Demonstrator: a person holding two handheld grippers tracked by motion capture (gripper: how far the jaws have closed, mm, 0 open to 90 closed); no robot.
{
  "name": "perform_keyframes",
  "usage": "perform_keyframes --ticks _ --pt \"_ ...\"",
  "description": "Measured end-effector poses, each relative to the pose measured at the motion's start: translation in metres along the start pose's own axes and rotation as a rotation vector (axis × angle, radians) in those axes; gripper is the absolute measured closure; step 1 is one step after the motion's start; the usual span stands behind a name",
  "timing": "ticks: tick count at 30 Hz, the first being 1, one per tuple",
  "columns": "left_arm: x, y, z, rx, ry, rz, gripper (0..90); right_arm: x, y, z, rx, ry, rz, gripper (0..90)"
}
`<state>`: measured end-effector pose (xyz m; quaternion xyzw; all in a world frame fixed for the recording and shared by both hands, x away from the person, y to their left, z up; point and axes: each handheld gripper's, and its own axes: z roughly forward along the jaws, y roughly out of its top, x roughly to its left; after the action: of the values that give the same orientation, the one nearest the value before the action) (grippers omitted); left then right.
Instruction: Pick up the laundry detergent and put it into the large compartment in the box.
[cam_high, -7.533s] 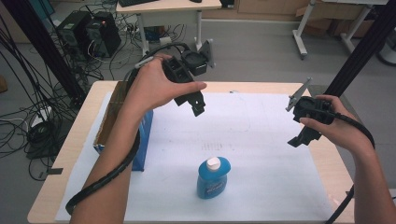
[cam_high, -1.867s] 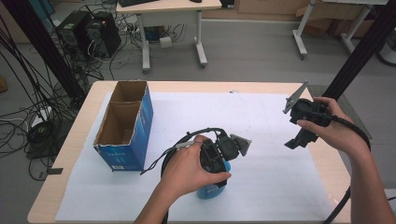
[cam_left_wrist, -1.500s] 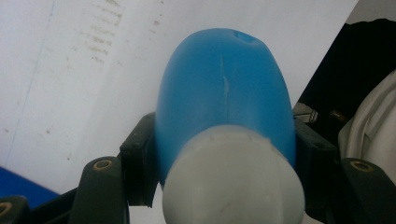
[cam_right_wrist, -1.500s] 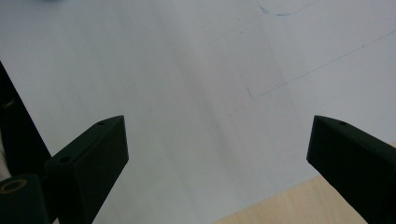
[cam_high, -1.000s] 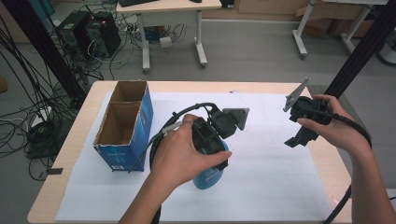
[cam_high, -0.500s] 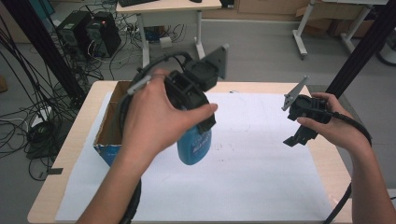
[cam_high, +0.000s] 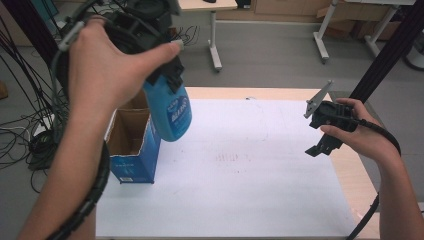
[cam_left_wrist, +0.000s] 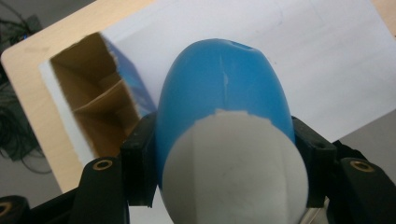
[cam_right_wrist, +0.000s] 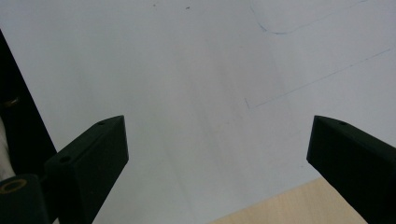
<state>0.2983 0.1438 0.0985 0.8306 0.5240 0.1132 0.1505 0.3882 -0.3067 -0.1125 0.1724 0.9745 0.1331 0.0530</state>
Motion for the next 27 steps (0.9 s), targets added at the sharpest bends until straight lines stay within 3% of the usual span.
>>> perform_keyframes --ticks 10,16,20,24,27 --pt "0.046 -0.001 -0.005 0.023 0.074 -0.186 38.3 -0.003 0.002 0.002 0.002 0.001 0.0 5.4" --pt "0.072 -0.001 0.009 0.049 0.08 -0.266 38.3 -0.003 0.006 0.004 0.011 0.003 -0.001 5.5" --pt "0.084 -0.007 0.023 0.03 0.102 -0.343 38.3 -0.003 0.004 0.003 0.011 -0.001 0.003 5.4" --pt "0.086 -0.004 0.038 0.051 0.155 -0.37 38.3 -0.005 0.002 0.004 0.016 -0.002 0.012 5.4" --pt "0.09 -0.002 0.048 0.065 0.164 -0.379 38.3 -0.006 0.001 0.005 0.018 -0.001 0.016 5.5"
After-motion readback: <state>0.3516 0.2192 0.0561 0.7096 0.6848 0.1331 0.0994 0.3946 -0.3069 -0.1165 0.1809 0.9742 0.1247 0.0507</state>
